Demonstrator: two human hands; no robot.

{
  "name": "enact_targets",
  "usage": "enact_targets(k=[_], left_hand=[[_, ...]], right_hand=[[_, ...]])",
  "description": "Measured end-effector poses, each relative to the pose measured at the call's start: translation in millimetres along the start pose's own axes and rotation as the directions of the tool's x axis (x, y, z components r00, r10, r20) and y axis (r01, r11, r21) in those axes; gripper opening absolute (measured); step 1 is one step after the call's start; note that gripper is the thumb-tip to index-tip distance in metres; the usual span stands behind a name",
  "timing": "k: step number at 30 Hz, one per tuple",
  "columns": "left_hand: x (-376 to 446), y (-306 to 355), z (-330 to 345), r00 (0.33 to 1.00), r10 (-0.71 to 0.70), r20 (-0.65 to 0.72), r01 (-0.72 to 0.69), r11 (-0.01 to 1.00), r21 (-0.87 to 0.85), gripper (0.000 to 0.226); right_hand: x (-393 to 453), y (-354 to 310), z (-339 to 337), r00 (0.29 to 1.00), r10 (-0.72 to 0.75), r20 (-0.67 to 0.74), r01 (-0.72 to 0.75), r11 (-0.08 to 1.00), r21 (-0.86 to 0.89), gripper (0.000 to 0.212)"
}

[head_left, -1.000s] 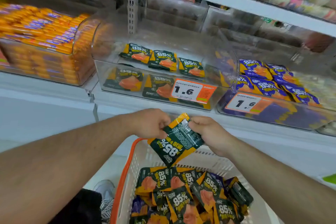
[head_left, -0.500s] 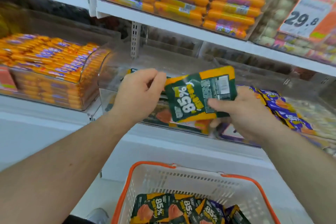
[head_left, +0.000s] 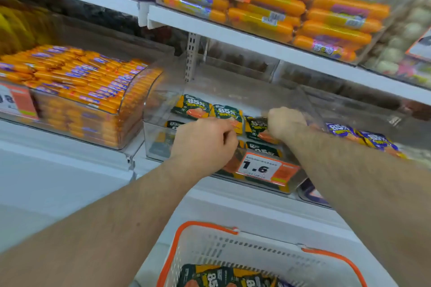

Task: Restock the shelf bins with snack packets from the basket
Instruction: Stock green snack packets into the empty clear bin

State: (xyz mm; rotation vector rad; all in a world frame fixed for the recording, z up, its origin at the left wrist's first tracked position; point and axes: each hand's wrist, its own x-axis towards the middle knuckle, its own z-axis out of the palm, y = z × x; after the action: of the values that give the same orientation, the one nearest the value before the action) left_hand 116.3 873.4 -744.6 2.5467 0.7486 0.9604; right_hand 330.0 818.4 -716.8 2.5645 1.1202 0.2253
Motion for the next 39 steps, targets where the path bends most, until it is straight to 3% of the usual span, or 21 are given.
enact_targets(k=[4,6,10,16,23,25,28,30,32,34,36,37,39], left_hand=[[-0.6,0.1,2.0,1.000,0.010,-0.017,-0.010,1.000,0.022,0.022],[-0.8,-0.9,4.0,0.999,0.019,-0.027,-0.018,0.999,0.033,0.024],[-1.6,-2.8,4.8,0.999,0.037,-0.026,-0.036,0.998,0.047,0.024],[-3.1,-2.6,3.2,0.999,0.044,-0.028,-0.043,0.998,0.039,0.024],[0.5,0.8,-2.5,0.999,0.025,0.035,-0.025,1.000,0.000,0.022],[-0.7,2.6,-6.7,0.995,0.095,-0.020,-0.096,0.990,-0.108,0.021],[-5.5,12.1,-10.8,0.965,0.235,-0.117,-0.247,0.963,-0.104,0.021],[-11.0,20.5,-10.2,0.978,0.205,-0.034,-0.207,0.970,-0.125,0.022],[-18.7,25.4,-5.3,0.965,0.227,0.134,-0.205,0.966,-0.160,0.020],[-28.6,28.4,1.6,0.896,0.266,0.354,-0.221,0.961,-0.164,0.021],[-38.4,29.3,10.9,0.748,0.250,0.615,-0.227,0.967,-0.116,0.020],[-43.3,27.8,16.8,0.643,0.221,0.733,-0.230,0.969,-0.090,0.018],[-54.8,24.9,25.8,0.425,0.134,0.895,-0.231,0.972,-0.036,0.019]], right_hand=[[4.1,-7.6,17.6,0.989,-0.001,0.151,0.014,0.996,-0.087,0.022],[6.3,-9.1,17.7,0.989,0.006,0.150,-0.007,1.000,0.010,0.022],[13.8,-9.7,20.0,0.985,-0.030,0.169,0.001,0.986,0.168,0.047],[22.9,-9.9,29.8,0.978,-0.106,0.178,0.087,0.990,0.111,0.047],[12.9,-6.9,16.4,0.984,-0.096,0.151,0.064,0.977,0.205,0.048],[3.0,-6.1,6.6,0.995,-0.058,0.076,0.033,0.956,0.291,0.041],[-25.4,-9.0,-5.4,0.988,0.052,-0.148,0.021,0.889,0.457,0.027],[-48.9,-12.9,-5.5,0.940,0.072,-0.333,0.095,0.883,0.460,0.022],[-70.9,-14.8,0.6,0.805,0.025,-0.592,0.254,0.889,0.382,0.020],[-90.3,-10.6,7.8,0.590,0.021,-0.807,0.381,0.874,0.301,0.017],[-110.3,-5.2,20.0,0.408,0.064,-0.911,0.469,0.841,0.269,0.014],[-122.3,-6.1,29.4,0.366,0.097,-0.926,0.522,0.802,0.290,0.013],[-150.0,-15.9,59.4,0.394,0.172,-0.903,0.604,0.692,0.395,0.014]])
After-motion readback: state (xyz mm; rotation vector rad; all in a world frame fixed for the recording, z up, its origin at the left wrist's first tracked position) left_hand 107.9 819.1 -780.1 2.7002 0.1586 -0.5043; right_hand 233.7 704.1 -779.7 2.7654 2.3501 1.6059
